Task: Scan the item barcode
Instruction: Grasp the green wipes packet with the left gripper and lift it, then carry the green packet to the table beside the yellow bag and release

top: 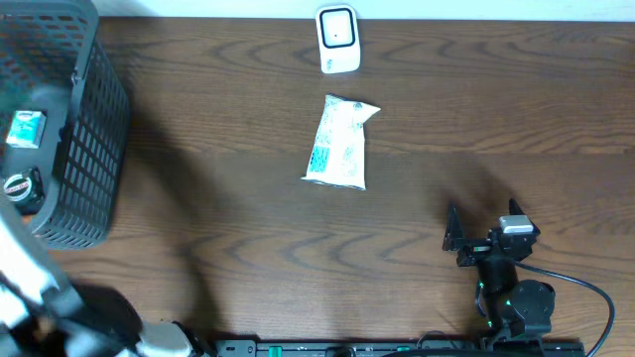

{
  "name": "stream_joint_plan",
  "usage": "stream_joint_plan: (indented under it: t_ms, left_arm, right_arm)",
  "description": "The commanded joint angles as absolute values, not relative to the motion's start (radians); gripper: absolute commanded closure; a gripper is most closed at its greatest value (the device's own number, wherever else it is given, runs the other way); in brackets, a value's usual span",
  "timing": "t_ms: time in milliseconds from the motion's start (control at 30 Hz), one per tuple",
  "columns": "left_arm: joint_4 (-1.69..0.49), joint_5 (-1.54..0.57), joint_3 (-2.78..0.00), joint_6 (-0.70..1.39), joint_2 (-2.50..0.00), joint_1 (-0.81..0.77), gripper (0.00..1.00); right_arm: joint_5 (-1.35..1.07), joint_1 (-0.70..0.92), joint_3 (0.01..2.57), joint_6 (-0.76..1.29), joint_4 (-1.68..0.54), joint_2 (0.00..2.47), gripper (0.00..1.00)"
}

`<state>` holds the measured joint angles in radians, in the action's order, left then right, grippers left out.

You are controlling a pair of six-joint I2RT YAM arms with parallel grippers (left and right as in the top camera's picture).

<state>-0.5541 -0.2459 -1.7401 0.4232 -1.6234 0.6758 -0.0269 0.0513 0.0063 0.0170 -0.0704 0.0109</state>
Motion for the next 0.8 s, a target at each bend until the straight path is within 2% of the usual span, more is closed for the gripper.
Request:
stream_joint_plan:
  t_ms: [0,133,233,400,467,567,767]
  left_arm:
    - [-0.508,-0.37,-1.759,0.625,-1.506,0.67,0.92]
    - [-0.428,-0.587,-1.759,0.69,-1.422,0.611,0.92]
    - [-0.432,-0.615,-1.758,0.687,-1.404,0.492,0.92]
    - [-0.533,-0.609,-1.746,0.461,-1.441,0.218,0.92]
    - [-0.578,-0.569,-1.735,0.364,-1.472,0.112,0.92]
    - [-0.665,-0.397,-1.731,0.282,-1.539,-0.027,0.92]
    - [-0.728,-0.072,-1.73,0.269,-1.715,-0.199,0.92]
  right_arm:
    - [-0.025,0.058,0.006,0.01,-0.075,0.006,0.01]
    - [-0.025,0.058,0.006,0.01,-0.075,0.006,0.01]
    - [-0.025,0.058,0.006,0.01,-0.075,0.006,0.01]
    - [-0.025,0.058,0.006,0.01,-0.075,0.006,0.01]
    - [-0.025,0.058,0.006,0.01,-0.075,0.006,0.01]
    - [-0.025,0.058,0.006,0.01,-0.075,0.006,0.01]
    - [-0.025,0.058,0.006,0.01,-0.075,0.006,0.01]
